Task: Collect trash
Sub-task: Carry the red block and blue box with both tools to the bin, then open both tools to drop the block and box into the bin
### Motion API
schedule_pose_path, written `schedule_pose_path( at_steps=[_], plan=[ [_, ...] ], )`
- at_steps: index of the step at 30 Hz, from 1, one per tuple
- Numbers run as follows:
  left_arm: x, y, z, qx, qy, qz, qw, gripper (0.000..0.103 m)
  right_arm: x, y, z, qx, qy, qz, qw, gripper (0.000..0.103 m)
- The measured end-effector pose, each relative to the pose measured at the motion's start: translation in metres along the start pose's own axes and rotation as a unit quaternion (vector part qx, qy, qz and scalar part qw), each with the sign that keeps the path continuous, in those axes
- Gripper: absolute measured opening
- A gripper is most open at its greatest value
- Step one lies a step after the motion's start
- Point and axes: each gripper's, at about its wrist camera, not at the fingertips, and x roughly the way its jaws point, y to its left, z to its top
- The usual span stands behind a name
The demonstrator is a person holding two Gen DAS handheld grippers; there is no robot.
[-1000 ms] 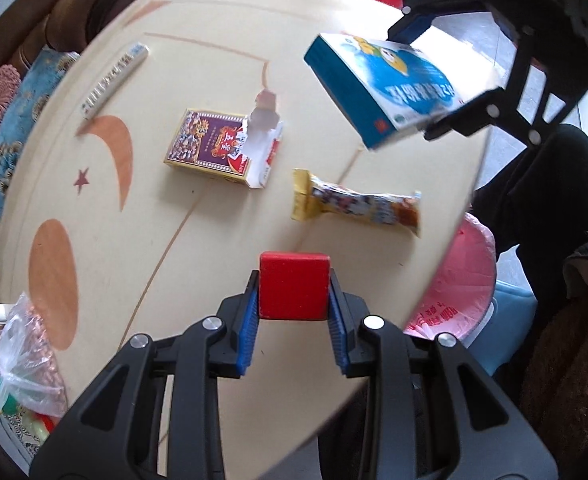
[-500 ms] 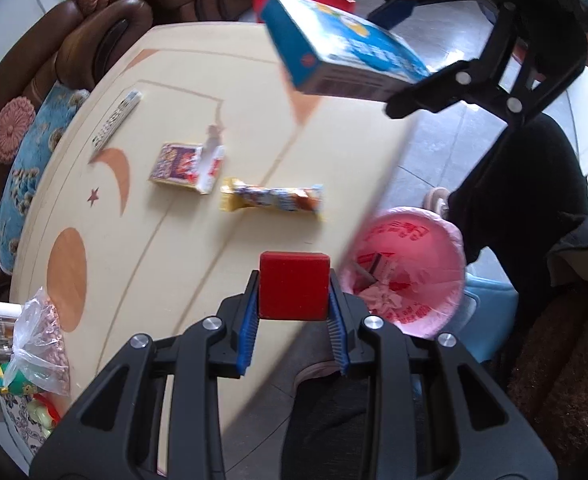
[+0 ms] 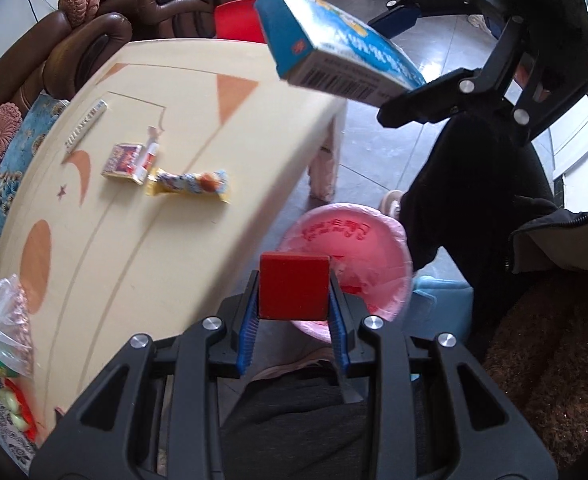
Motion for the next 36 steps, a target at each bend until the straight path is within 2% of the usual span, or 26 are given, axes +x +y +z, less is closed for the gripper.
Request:
schedule_pose_path(
  at_steps=[4,7,13,17,23,27,32,36],
  plan=[
    [0.007,-0.012,-0.012,-0.011,-0.004,-0.014,0.9998,0.031,-0.005,0.009,-0.013,0.007,0.002,0.002,1.0,0.066],
    [0.012,-0.018,-0.019,-0.023,-0.01,-0.029,0.9993,0.031,-0.006,0.014,-0.021,0.02,0.001,0.022,1.0,0.066],
    [0.037,-0.025,-0.029,-0.055,-0.012,-0.053,0.997,0.031,0.013,0.025,-0.043,0.036,0.025,0.024,0.999,0.066],
    [0.06,-0.024,-0.036,-0.077,0.001,-0.063,0.9951,0.031,0.032,0.026,-0.059,0.055,0.04,0.042,0.997,0.066],
    [0.095,-0.018,-0.043,-0.112,0.018,-0.081,0.9902,0.031,0.061,0.02,-0.079,0.084,0.066,0.046,0.993,0.066],
    [0.116,-0.017,-0.046,-0.133,0.028,-0.105,0.9852,0.031,0.082,0.017,-0.091,0.105,0.085,0.06,0.989,0.066],
    [0.145,-0.019,-0.046,-0.14,0.053,-0.098,0.984,0.031,0.114,0.014,-0.105,0.121,0.112,0.055,0.985,0.066],
    [0.17,-0.015,-0.047,-0.159,0.071,-0.098,0.9799,0.031,0.143,0.01,-0.12,0.141,0.138,0.049,0.979,0.066]
  ],
)
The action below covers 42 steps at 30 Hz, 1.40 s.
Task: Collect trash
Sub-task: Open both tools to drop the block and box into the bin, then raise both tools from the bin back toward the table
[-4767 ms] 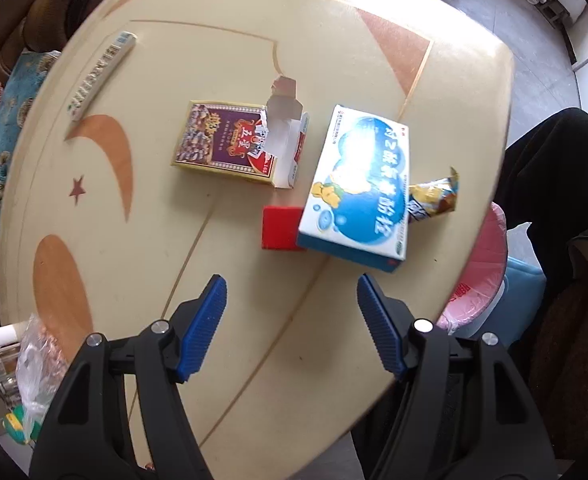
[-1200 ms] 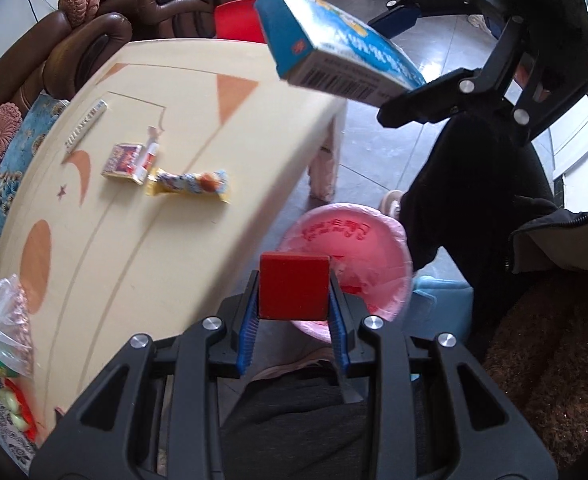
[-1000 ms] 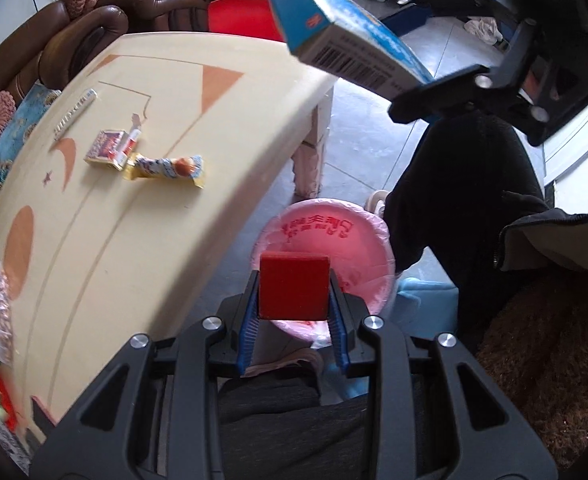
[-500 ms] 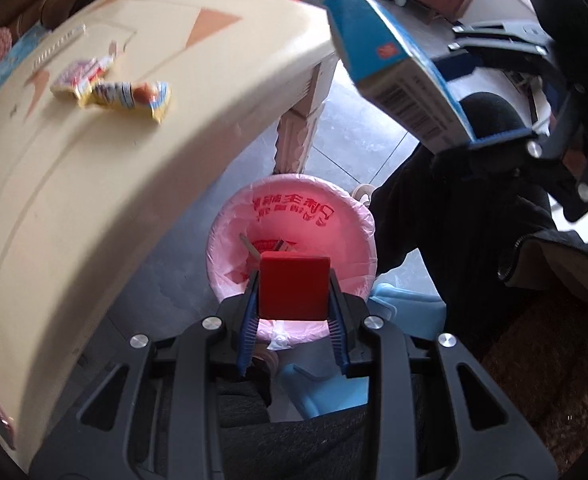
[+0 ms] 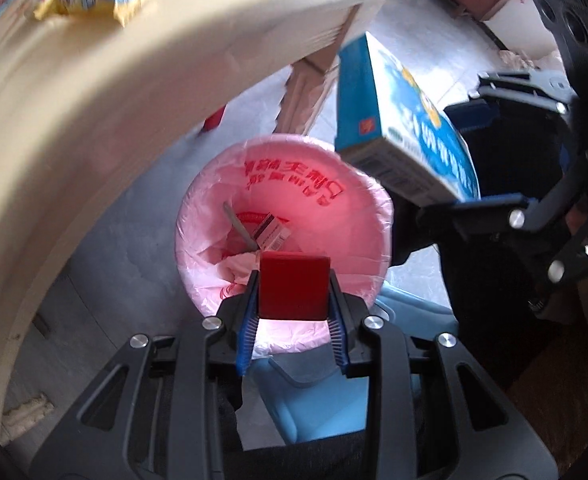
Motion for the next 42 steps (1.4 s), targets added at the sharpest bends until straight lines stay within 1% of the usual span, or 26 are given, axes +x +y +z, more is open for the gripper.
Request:
schedule_pose_path(
  at_steps=[3,8,10,13,16,20,23,25,30,42],
  plan=[
    [0.02,0.006,0.004,-0.017,0.017,0.0,0.9997,0.031,0.023,-0.005,-0.002,0.013,0.018,0.007,1.0,0.066],
    [0.047,0.015,0.01,-0.046,0.038,-0.017,0.9981,0.031,0.053,-0.016,-0.001,0.032,0.036,0.005,0.999,0.066],
    [0.053,0.016,0.012,-0.052,0.041,-0.028,0.9974,0.031,0.063,-0.02,0.0,0.038,0.041,0.006,0.998,0.066],
    [0.063,0.018,0.012,-0.054,0.05,-0.026,0.9969,0.031,0.08,-0.028,-0.001,0.05,0.054,-0.004,0.997,0.066],
    [0.074,0.024,0.009,-0.065,0.062,-0.033,0.9954,0.031,0.101,-0.031,-0.002,0.055,0.082,-0.005,0.995,0.066],
    [0.088,0.033,0.006,-0.081,0.078,-0.028,0.9933,0.031,0.124,-0.033,-0.003,0.05,0.11,-0.008,0.993,0.067],
    [0.091,0.034,0.008,-0.083,0.08,-0.026,0.9931,0.031,0.129,-0.034,-0.003,0.051,0.12,-0.012,0.991,0.069],
    [0.094,0.035,0.009,-0.084,0.083,-0.025,0.9927,0.031,0.13,-0.036,-0.004,0.057,0.12,-0.009,0.991,0.073],
    [0.093,0.032,0.01,-0.081,0.085,-0.026,0.9928,0.035,0.13,-0.038,-0.004,0.067,0.119,-0.006,0.991,0.073],
    [0.094,0.028,0.01,-0.074,0.084,-0.018,0.9936,0.037,0.129,-0.042,-0.004,0.075,0.119,-0.002,0.99,0.073]
  ],
)
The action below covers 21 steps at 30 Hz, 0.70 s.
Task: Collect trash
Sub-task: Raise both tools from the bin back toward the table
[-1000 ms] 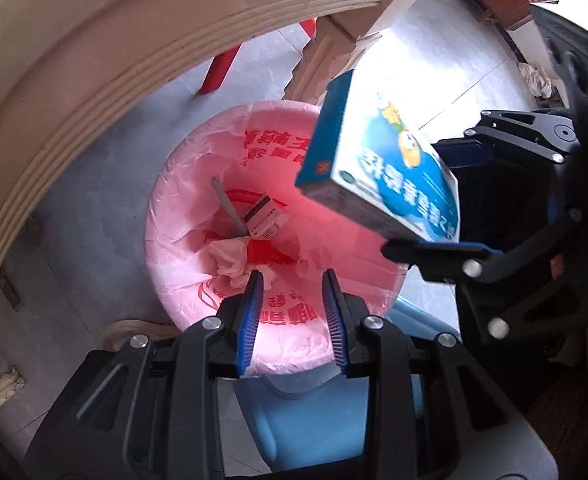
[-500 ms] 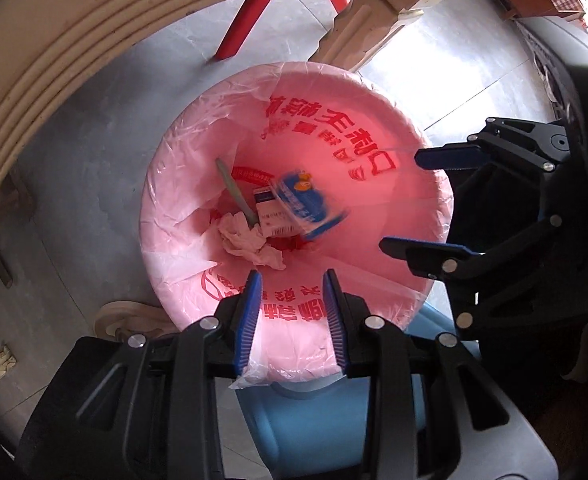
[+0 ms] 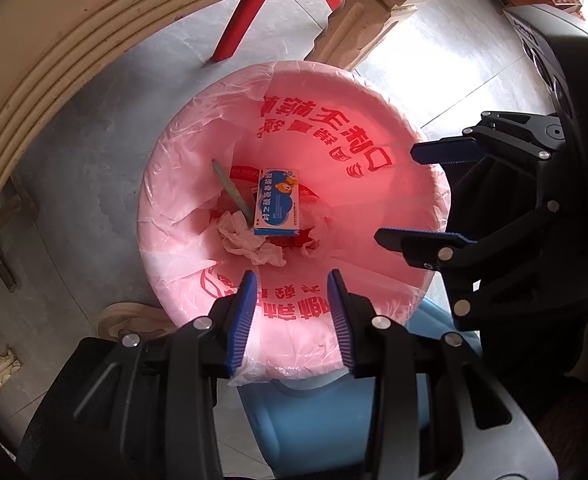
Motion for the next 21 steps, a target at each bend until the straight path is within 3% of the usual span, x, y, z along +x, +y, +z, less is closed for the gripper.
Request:
schedule_pose_path(
  at_steps=[10,13,17,21],
  plan=[
    [-0.029,-0.01,-0.009,-0.009,-0.026,0.023,0.9994,0.044,-0.028,0.008,-0.005,-0.008,-0.024,-0.007,1.0,0.073],
    [-0.054,-0.017,-0.022,-0.015,-0.052,0.02,0.9983,0.044,-0.047,0.016,-0.007,-0.021,-0.043,-0.014,0.999,0.073],
    [-0.091,-0.022,-0.035,-0.031,-0.07,0.053,0.9956,0.046,-0.085,0.028,-0.009,-0.033,-0.07,-0.002,0.997,0.073],
    [-0.144,-0.01,-0.038,-0.087,-0.09,0.06,0.9904,0.047,-0.128,0.038,-0.004,-0.039,-0.09,0.019,0.995,0.073]
  ],
)
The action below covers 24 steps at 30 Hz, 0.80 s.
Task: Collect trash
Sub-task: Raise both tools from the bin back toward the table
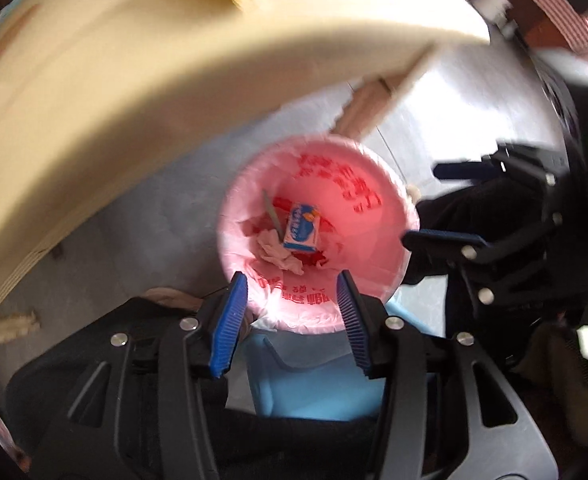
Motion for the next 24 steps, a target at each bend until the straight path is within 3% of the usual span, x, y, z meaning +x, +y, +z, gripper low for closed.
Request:
schedule_pose_path(
  at_steps=[9,13,18,20,24],
  plan=[
    [-0.122,0.031,0.048,-0.121,-0.077,0.034,0.9891,0.054,-0.121,0.011,0.076,-0.009,-0.069,-0.01,0.998,0.077],
    [-0.153,0.026,0.066,-0.134,-0.1,0.058,0.9843,0.055,-0.168,0.016,0.119,-0.016,-0.099,-0.019,0.995,0.077],
    [-0.171,0.012,0.081,-0.13,-0.108,0.057,0.984,0.056,-0.209,0.024,0.167,-0.028,-0.132,-0.039,0.99,0.077],
    [-0.172,0.007,0.087,-0.132,-0.113,0.065,0.9827,0.061,-0.214,0.025,0.182,-0.026,-0.134,-0.037,0.99,0.083],
    [-0.16,0.008,0.096,-0.152,-0.112,0.054,0.9805,0.062,-0.205,0.024,0.207,-0.019,-0.132,-0.037,0.99,0.084]
  ],
)
